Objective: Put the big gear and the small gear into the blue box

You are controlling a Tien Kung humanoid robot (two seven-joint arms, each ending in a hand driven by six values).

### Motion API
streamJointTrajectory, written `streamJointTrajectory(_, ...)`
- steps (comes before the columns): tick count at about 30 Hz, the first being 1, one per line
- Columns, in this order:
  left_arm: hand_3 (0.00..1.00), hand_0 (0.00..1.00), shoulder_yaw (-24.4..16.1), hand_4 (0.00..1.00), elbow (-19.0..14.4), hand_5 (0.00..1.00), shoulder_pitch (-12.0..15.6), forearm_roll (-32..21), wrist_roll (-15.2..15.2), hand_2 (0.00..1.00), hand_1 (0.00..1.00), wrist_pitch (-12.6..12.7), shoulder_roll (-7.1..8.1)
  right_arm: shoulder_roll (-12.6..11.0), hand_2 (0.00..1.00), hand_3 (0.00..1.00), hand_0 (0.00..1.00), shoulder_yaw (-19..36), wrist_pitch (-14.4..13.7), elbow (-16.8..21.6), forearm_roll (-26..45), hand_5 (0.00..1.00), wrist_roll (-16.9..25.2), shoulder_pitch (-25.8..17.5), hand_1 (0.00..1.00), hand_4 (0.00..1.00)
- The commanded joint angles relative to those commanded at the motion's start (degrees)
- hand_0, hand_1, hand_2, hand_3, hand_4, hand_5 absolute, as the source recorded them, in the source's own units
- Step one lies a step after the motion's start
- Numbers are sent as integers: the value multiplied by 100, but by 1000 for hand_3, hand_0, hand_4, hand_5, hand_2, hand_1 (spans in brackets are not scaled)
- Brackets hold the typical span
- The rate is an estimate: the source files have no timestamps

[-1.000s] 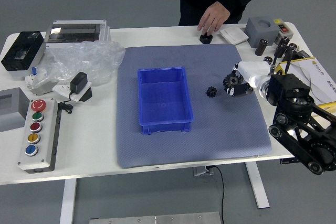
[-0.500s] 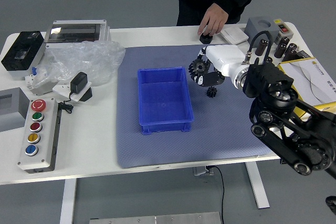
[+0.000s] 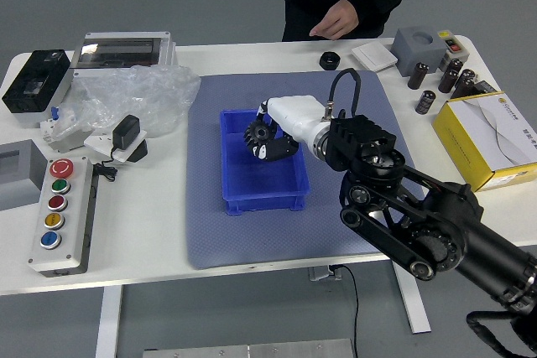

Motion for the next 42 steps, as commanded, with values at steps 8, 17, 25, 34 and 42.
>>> streamJointTrajectory(8, 840, 795, 0, 661, 0, 252, 5, 17, 3, 812, 822, -1, -7, 20, 870, 998, 713, 105, 183, -137, 121, 554, 53, 16, 713, 830)
streamJointTrajectory(17, 840, 795, -5, 661, 0, 252, 0, 25, 0, 812, 822, -3, -6, -94, 897, 998, 714, 282, 131, -17, 247, 570, 151, -35, 728, 842)
streamJointTrajectory(25, 840, 795, -17, 662, 0, 253, 0, 18, 3, 812, 822, 2, 12, -630, 823, 998, 681, 730, -481, -22, 684, 571, 622, -125, 698, 846)
streamJointTrajectory(34, 840, 795, -55, 662, 0, 253, -18, 30, 11, 812, 822, 7, 8, -993, 770, 866, 654, 778, -755, -601, 1069, 496, 942, -123, 670, 791)
streamJointTrajectory(42, 840, 795, -55, 662, 0, 253, -14, 16, 14, 812, 822, 10, 8, -1046, 740, 816, 649, 583, -887, -1209, 1278, 472, 1163, -104, 656, 777)
